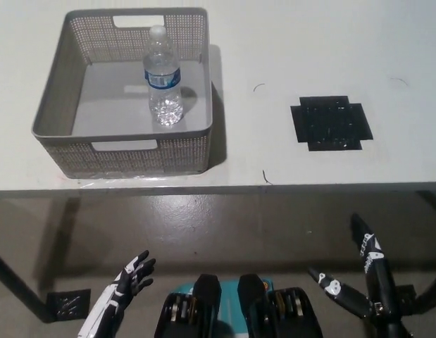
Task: Use the right hand to pick up a water botttle and place it into a container on the left side
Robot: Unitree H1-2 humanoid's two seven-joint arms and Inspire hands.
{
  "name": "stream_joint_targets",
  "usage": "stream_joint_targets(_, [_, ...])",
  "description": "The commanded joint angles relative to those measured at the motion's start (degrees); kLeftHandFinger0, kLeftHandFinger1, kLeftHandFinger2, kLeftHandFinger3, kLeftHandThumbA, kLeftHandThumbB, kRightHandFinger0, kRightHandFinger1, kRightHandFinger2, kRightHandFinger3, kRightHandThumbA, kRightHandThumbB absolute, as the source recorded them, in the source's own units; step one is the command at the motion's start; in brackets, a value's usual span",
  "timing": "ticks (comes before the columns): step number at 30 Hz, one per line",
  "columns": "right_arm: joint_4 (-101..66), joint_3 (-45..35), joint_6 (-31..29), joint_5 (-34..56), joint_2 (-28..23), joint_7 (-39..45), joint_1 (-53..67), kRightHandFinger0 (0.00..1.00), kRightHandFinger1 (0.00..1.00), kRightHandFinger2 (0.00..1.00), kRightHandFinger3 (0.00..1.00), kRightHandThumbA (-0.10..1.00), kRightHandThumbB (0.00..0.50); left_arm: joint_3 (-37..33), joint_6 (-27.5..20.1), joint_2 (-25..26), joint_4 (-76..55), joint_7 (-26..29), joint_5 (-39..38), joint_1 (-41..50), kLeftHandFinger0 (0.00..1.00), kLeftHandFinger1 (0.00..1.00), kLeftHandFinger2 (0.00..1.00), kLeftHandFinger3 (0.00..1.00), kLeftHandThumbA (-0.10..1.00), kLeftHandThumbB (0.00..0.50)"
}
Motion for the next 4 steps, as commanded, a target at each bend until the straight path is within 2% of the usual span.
stream_joint_targets(1, [0.9, -0.1, -4.1, 1.5, 0.1, 2.3, -2.3, 1.0, 1.0, 1.0, 1.0, 1.0, 0.413, 0.6, -2.0, 0.1, -0.5, 0.2, -1.2, -0.3, 1.0, 1.0, 1.0, 1.0, 1.0, 0.197])
stream_joint_targets(4, [1.7, -0.3, -4.1, 1.9, 0.2, 3.0, -2.8, 1.0, 1.0, 1.0, 1.0, 1.0, 0.428, 0.8, -1.7, 0.0, -0.8, 0.5, -1.0, -0.4, 1.0, 1.0, 1.0, 1.0, 1.0, 0.199])
